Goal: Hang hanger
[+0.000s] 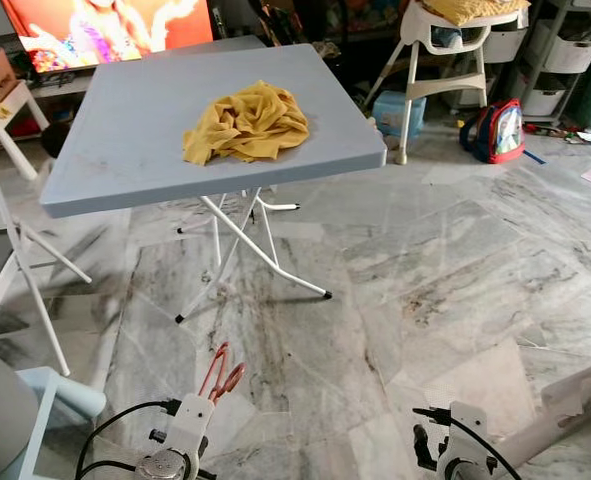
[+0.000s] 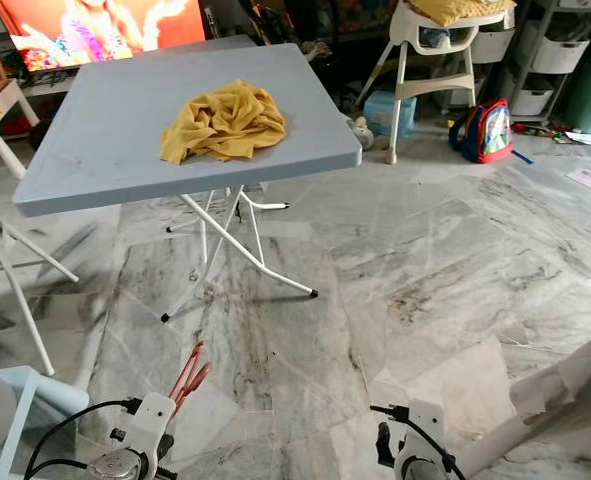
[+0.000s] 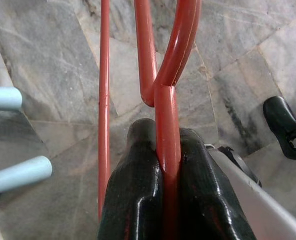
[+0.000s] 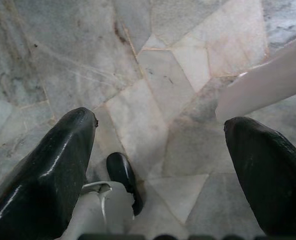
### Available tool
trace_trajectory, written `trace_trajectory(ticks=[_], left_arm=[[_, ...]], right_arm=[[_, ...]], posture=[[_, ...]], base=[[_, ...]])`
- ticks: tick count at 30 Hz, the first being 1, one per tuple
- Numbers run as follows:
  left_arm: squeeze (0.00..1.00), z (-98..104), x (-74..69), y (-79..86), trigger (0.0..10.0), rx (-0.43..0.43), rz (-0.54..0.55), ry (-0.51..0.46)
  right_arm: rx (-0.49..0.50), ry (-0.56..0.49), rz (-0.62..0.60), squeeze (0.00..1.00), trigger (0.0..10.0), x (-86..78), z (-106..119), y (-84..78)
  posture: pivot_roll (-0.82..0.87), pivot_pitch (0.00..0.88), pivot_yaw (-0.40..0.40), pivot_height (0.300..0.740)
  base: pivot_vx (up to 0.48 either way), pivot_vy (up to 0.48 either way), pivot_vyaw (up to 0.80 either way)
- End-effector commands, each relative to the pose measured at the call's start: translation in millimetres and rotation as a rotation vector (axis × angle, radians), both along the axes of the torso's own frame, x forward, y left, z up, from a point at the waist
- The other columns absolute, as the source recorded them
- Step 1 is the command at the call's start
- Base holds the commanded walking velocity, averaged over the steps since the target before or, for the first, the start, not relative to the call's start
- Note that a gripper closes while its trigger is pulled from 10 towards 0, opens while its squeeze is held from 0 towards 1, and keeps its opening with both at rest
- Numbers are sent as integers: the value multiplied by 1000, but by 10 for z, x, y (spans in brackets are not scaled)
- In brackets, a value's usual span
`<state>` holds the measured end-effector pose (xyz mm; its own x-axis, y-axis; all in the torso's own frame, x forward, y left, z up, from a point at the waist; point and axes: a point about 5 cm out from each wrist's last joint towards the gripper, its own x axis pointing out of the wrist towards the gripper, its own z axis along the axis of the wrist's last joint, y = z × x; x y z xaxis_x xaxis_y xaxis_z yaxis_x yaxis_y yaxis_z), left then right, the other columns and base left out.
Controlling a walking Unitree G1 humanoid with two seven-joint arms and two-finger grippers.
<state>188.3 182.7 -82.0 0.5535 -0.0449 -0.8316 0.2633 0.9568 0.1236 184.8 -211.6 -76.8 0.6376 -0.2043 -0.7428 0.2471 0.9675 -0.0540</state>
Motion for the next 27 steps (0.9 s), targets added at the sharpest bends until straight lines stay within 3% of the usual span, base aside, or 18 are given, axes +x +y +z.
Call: trace_trajectory(ticks=[1,4,6,14,19,27], left_arm=[[0,-21,-60,87,10000,23,24,23],[0,-32,-84,94,10000,19,35,30],[0,3,-8,85,10000,13,31,15],[0,33,52,94,10000,23,-2,16],[0,19,20,100,10000,29,-18,22],[0,-1,-20,100,10000,40,-42,39]], right_arm=[[-4,38,21,0,10000,-49,-31,-6],[-16,56,37,0,10000,-81,-45,-23],[-25,75,46,0,10000,-125,-64,-39],[-51,148,42,0,10000,-334,-141,-109],[-64,188,36,0,10000,-466,-181,-161],[-70,210,37,0,10000,-520,-196,-181]], posture=[[-148,45,37,740],[-145,44,36,740],[-146,42,40,740],[-148,50,55,740],[-150,50,63,740],[-157,48,66,740]], base=[[0,0,-800],[0,0,-800],[0,0,-800],[0,0,-800],[0,0,-800],[0,0,-800]])
